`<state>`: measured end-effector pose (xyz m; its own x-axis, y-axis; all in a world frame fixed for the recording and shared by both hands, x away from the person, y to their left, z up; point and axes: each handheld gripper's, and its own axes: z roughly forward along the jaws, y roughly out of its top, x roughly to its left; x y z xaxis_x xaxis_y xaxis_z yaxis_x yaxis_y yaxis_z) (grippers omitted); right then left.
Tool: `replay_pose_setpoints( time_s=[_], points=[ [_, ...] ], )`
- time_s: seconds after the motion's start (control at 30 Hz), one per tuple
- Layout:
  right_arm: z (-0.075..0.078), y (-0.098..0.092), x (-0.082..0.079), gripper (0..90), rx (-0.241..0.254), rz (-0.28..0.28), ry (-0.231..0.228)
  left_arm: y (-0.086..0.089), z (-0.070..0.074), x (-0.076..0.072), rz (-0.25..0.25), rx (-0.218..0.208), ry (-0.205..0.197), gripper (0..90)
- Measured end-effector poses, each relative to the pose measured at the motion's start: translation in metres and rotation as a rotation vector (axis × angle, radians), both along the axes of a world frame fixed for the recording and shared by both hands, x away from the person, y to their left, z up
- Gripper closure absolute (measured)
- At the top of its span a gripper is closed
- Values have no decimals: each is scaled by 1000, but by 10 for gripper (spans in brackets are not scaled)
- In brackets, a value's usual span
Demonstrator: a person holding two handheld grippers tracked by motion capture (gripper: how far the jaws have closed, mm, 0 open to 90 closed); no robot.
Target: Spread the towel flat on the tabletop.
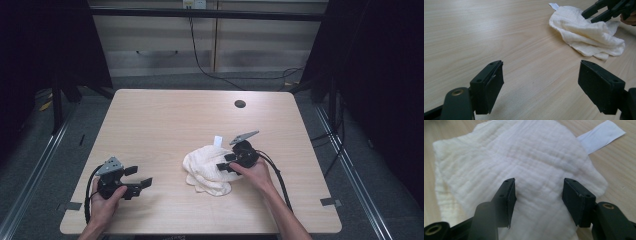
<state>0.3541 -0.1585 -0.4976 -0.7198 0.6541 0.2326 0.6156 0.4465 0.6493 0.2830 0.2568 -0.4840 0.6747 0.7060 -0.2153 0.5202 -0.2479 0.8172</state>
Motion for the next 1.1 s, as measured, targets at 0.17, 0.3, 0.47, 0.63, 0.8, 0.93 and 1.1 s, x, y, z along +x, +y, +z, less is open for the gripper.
replay_pose_setpoints(
  time_s=[0.17, 0.3, 0.47, 0.63, 0.8, 0.93, 1.1],
  points=[
    [2, 0, -3, 651, -68, -8, -23, 0, 1, -2, 4, -2, -9, 204],
    [2, -5, -6, 775, -55, -3, -2, 1, 1, -1, 10, -1, -9, 206],
    [0, -10, -11, 833, -10, -16, 12, 2, 1, -1, 18, -7, -7, 207],
    [0, -10, -23, 839, -15, -2, 6, 2, 1, -1, 13, -2, -8, 208],
    [1, -6, -32, 839, -13, 6, 20, -1, 1, -2, 1, 1, -10, 213],
    [0, -2, -40, 838, 3, 23, 28, -6, 2, -3, -32, -1, -10, 219],
    [0, 3, -48, 835, 10, 46, 27, -8, 5, -3, -25, -4, -22, 255]
  ],
)
